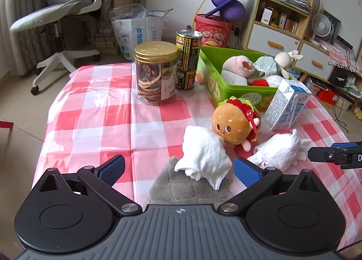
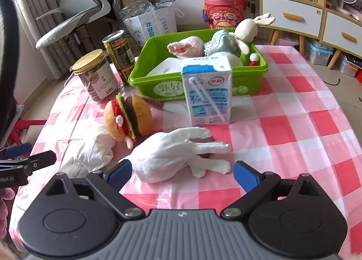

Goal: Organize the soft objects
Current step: 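Move both tools back toward the white gloves on the table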

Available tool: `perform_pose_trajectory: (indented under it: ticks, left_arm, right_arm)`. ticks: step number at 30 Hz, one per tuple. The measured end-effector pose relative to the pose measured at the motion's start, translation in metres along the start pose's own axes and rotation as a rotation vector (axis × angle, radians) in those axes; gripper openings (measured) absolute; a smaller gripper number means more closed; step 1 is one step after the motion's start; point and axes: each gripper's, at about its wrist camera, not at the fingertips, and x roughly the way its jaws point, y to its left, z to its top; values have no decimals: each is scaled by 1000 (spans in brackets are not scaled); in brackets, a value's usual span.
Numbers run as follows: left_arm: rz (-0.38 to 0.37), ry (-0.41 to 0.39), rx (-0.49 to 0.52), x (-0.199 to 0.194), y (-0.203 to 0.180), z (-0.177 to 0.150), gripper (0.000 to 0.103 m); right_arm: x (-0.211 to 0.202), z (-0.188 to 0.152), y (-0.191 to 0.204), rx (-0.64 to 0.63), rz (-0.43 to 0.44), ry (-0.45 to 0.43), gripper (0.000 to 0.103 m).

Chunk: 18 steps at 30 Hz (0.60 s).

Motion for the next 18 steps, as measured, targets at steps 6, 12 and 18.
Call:
perform_pose_trajectory:
  ticks: [6, 12, 18]
  left_arm:
    - [-5, -7, 36, 4, -2, -4, 98]
    - [-55, -20, 69, 15, -6, -3, 96]
    - [-73, -7, 81, 32, -15, 0, 90]
  right_arm:
    - [8, -5, 12, -46, -14, 12, 72]
    - [17, -7, 14, -61, 6, 41, 72]
    - [30, -6, 20, -91, 16, 56, 72]
